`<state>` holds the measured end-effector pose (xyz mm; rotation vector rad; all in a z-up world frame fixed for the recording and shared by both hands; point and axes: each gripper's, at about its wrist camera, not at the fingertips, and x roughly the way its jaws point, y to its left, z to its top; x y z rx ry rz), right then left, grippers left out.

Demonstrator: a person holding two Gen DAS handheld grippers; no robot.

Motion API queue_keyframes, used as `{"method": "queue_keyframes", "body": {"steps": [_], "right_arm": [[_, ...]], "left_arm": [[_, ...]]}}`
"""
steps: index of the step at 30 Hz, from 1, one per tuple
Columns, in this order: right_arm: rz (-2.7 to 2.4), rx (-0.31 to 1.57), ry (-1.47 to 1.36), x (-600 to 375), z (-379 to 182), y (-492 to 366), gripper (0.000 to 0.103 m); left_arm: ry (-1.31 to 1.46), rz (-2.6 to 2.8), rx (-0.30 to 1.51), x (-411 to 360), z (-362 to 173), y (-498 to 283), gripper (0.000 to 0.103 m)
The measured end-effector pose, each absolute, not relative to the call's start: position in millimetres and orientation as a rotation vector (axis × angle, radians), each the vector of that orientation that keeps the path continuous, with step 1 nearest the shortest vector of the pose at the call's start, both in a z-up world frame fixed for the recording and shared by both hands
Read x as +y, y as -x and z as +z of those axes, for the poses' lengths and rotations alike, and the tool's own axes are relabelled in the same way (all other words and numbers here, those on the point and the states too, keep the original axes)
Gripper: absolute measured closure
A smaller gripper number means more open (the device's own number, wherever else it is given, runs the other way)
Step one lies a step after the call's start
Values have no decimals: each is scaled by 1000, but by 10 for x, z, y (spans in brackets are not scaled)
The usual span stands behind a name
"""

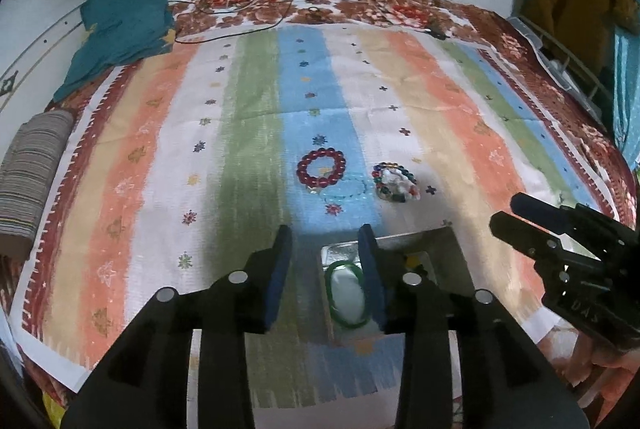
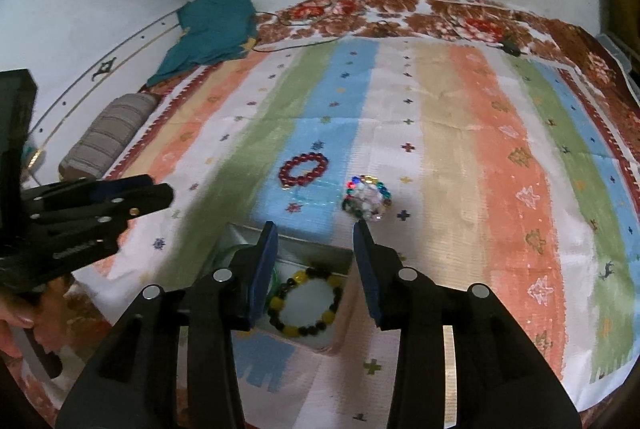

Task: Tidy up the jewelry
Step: 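Lower the yellow-black bracelet into the tin and open the right tool, then lower the green bangle into the tin and open the left tool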

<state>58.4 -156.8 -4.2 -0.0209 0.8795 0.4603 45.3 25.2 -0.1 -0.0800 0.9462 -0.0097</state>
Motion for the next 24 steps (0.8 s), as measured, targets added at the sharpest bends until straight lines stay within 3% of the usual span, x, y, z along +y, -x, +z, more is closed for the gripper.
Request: {"method": "queue_keyframes", "body": {"steps": [5, 7, 10, 15, 19, 24], "right_arm": [[414, 876, 24, -1614, -55, -690, 63], [405, 881, 21, -1628, -71, -720, 63], [389, 884, 28, -1620, -86, -766, 58], [350, 867, 76, -1592, -91, -828, 51], [347, 874, 74, -1581, -111, -893, 44], [347, 884, 79, -1563, -140, -954, 39]], "left_arm": [[71, 9, 956, 265, -30, -547, 63], [76, 6, 954, 268, -30, -563, 56], [52, 24, 945, 247, -27, -621, 50], [-5, 60, 954, 229, -68, -710, 49], [-7, 64, 958, 247, -85, -782, 39], [-9, 74, 965, 280, -122, -868, 34]]}}
